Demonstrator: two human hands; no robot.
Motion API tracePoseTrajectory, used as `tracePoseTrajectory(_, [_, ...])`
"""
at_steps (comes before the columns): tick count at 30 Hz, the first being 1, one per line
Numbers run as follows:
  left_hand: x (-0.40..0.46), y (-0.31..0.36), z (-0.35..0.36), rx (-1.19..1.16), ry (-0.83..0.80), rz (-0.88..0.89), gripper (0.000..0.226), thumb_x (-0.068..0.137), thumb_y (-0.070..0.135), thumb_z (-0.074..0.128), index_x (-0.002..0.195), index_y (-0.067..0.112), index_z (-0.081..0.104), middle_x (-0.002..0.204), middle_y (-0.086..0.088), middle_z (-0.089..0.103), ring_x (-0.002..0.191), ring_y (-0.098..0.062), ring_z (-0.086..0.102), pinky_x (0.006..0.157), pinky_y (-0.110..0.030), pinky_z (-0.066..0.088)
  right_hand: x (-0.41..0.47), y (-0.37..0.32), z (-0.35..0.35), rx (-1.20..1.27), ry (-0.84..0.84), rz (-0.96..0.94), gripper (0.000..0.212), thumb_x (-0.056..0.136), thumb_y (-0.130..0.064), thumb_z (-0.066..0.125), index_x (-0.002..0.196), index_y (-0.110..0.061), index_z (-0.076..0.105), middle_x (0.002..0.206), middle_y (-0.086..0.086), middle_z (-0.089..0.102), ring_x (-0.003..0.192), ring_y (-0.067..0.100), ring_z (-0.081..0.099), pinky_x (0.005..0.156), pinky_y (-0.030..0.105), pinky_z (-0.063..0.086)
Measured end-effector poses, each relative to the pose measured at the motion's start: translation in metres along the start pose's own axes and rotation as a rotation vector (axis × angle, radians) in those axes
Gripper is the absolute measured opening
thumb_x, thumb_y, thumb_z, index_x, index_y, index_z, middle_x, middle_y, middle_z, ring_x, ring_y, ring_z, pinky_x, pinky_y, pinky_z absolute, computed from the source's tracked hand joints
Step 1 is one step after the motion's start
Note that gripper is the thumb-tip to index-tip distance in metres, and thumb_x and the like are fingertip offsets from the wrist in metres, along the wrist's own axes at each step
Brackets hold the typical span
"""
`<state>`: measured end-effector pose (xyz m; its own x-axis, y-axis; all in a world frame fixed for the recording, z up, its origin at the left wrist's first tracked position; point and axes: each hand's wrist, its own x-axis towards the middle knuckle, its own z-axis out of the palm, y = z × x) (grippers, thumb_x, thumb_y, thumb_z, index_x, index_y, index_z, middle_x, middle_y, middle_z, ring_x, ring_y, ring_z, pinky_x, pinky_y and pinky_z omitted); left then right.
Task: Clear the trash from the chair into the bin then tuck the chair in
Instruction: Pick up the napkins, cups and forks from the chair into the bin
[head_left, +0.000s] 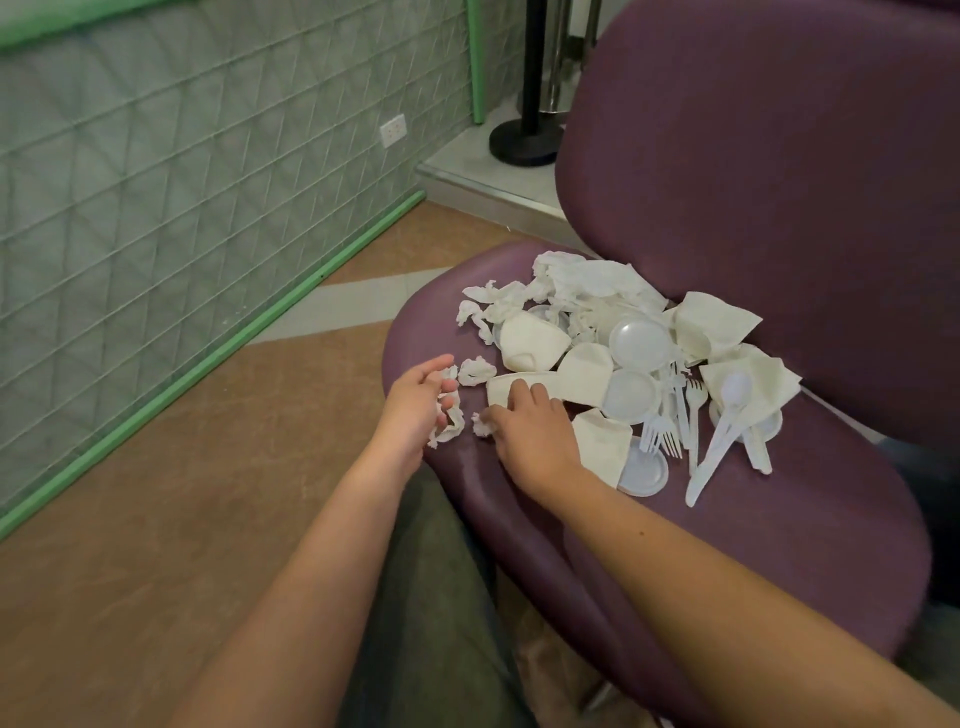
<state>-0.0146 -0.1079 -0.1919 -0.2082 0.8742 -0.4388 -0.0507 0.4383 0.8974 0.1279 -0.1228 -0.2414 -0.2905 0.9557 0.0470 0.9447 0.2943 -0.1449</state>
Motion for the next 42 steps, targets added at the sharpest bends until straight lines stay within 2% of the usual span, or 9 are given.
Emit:
tracePoseTrajectory(4, [0.004,-0.006,-0.011,0.007,-0.014,0.002,0.032,0.103,0.018,0.037,0.12,0.018,0.064,0.081,0.002,0.051,0.062,-0.007,0.043,0.047,-0.017,0.035,-0.005,0.005,0.005,0.068,0.034,0.002,0.026,0.096,-0.024,0.047,0.11,-0.021,0.069,0.111,0.006,0.052,0.105,0.029,0.045,0.082,0.038,0.036])
tracePoseTrajectory(8, [0.002,-0.004,-0.007,0.033,-0.04,-0.051,0.027,0.094,0.041,0.054,0.107,0.022,0.07,0.082,0.001,0.048,0.062,-0.012,0.045,0.057,-0.026,0.035,-0.007,0.004,-0.012,0.627,0.138,0.176,0.017,0.093,-0.025,0.056,0.103,-0.021,0.07,0.106,-0.003,0.06,0.1,0.017,0.051,0.09,0.032,0.042])
tracePoseTrajectory(14, [-0.015,-0.009,0.017,0.107,-0.243,-0.087,0.058,0.083,0.078,0.042,0.107,0.03,0.066,0.107,-0.002,0.07,0.086,-0.023,0.067,0.081,-0.037,0.049,-0.008,0.002,-0.052,1.252,0.262,0.478,0.012,0.092,-0.017,0.061,0.09,-0.027,0.067,0.095,-0.003,0.071,0.087,0.019,0.067,0.084,0.032,0.052])
tracePoseTrajectory(18, [-0.021,-0.006,0.029,0.091,-0.338,-0.053,0.055,0.087,0.066,0.05,0.109,0.017,0.063,0.103,-0.025,0.06,0.086,-0.034,0.059,0.089,-0.042,0.05,-0.011,0.0,-0.058,1.48,0.224,0.585,0.012,0.089,-0.006,0.064,0.093,-0.017,0.067,0.097,0.01,0.07,0.087,0.024,0.069,0.075,0.029,0.059])
tracePoseTrajectory(24, [-0.02,0.002,0.029,-0.225,-0.299,-0.073,0.028,0.103,0.02,0.044,0.114,-0.002,0.057,0.105,-0.017,0.069,0.094,-0.024,0.068,0.086,-0.033,0.051,-0.025,-0.016,-0.047,1.109,0.249,0.357,0.013,0.087,-0.023,0.068,0.096,-0.029,0.075,0.1,-0.009,0.065,0.1,0.007,0.056,0.084,0.021,0.044])
tracePoseTrajectory(29, [-0.019,0.005,0.021,-0.447,-0.159,-0.192,0.016,0.102,0.023,0.048,0.113,0.016,0.058,0.105,-0.009,0.064,0.088,-0.02,0.064,0.081,-0.034,0.051,-0.034,-0.03,-0.043,0.91,0.2,0.157,0.029,0.084,-0.033,0.072,0.113,-0.029,0.07,0.106,-0.012,0.058,0.106,0.004,0.045,0.089,0.009,0.034])
tracePoseTrajectory(35, [-0.029,0.001,0.009,-0.416,-0.237,-0.155,0.031,0.095,0.026,0.061,0.113,0.001,0.064,0.087,-0.009,0.074,0.072,-0.014,0.072,0.065,-0.021,0.058,-0.018,-0.035,-0.047,0.962,0.209,0.257,0.006,0.081,-0.019,0.072,0.082,-0.023,0.069,0.087,-0.01,0.067,0.083,0.005,0.057,0.075,0.022,0.044])
tracePoseTrajectory(38, [-0.027,0.0,-0.003,-0.384,-0.203,-0.163,0.029,0.095,0.015,0.059,0.118,-0.001,0.065,0.092,-0.01,0.075,0.076,-0.014,0.073,0.064,-0.022,0.059,-0.013,-0.038,-0.045,0.908,0.23,0.329,0.013,0.078,-0.028,0.074,0.077,-0.025,0.062,0.083,-0.01,0.057,0.078,0.002,0.053,0.066,0.023,0.04])
tracePoseTrajectory(42, [-0.021,-0.003,-0.018,-0.295,-0.229,-0.152,0.034,0.1,0.031,0.051,0.116,0.004,0.066,0.105,-0.009,0.074,0.095,-0.017,0.071,0.07,-0.026,0.058,0.0,-0.042,-0.039,0.797,0.208,0.336,0.016,0.076,-0.039,0.073,0.08,-0.028,0.062,0.083,-0.011,0.049,0.081,0.004,0.052,0.067,0.027,0.045])
